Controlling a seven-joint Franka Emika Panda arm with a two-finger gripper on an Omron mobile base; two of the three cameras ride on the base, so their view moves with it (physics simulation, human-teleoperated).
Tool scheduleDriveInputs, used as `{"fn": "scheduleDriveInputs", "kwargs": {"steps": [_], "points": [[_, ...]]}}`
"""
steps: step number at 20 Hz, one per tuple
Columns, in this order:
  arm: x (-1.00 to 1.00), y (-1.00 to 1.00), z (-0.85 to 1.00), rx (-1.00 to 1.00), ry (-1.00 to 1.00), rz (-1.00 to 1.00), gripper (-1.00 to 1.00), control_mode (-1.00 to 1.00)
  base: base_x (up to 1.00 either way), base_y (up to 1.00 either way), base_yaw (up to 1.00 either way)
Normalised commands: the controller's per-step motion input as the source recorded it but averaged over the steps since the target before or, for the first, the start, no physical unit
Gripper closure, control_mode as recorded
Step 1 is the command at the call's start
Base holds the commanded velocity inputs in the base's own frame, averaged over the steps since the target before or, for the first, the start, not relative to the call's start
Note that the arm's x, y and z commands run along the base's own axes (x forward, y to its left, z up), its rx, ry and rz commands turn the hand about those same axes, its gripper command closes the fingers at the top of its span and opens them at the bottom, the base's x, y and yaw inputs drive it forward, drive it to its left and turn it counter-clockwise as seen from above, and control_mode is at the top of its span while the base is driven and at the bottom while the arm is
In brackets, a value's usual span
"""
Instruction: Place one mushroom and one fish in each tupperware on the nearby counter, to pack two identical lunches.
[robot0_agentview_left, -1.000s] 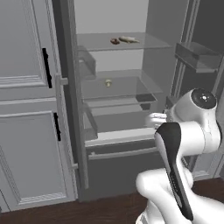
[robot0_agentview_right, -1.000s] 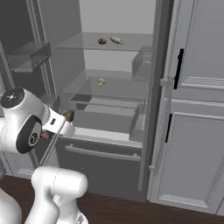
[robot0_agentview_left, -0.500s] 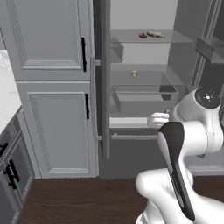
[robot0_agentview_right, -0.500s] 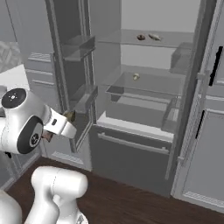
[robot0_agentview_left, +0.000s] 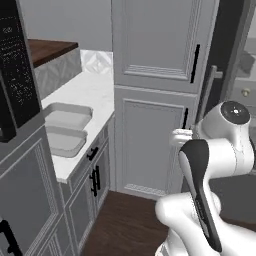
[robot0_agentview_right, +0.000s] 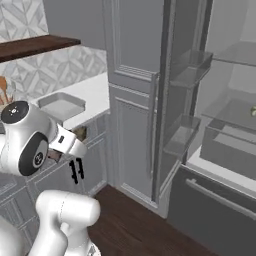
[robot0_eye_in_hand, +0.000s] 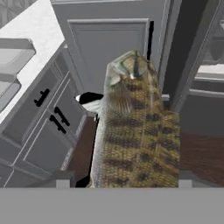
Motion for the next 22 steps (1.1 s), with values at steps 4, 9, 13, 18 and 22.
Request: {"fn": "scheduleDriveInputs", "kwargs": {"steps": [4,9,13,18,22], "points": [[0.0,0.0,0.0,0.0,0.0,0.0,1.0,1.0,0.89,-0.07,0.36],[0.0,0.0,0.0,0.0,0.0,0.0,1.0,1.0,1.0,-0.1,0.4],[0.0,0.0,0.0,0.0,0.0,0.0,1.0,1.0,1.0,0.14,0.42],[0.0,0.0,0.0,0.0,0.0,0.0,1.0,1.0,1.0,0.21,0.43],[0.0,0.0,0.0,0.0,0.0,0.0,1.0,1.0,0.94,0.25,0.47]]}}
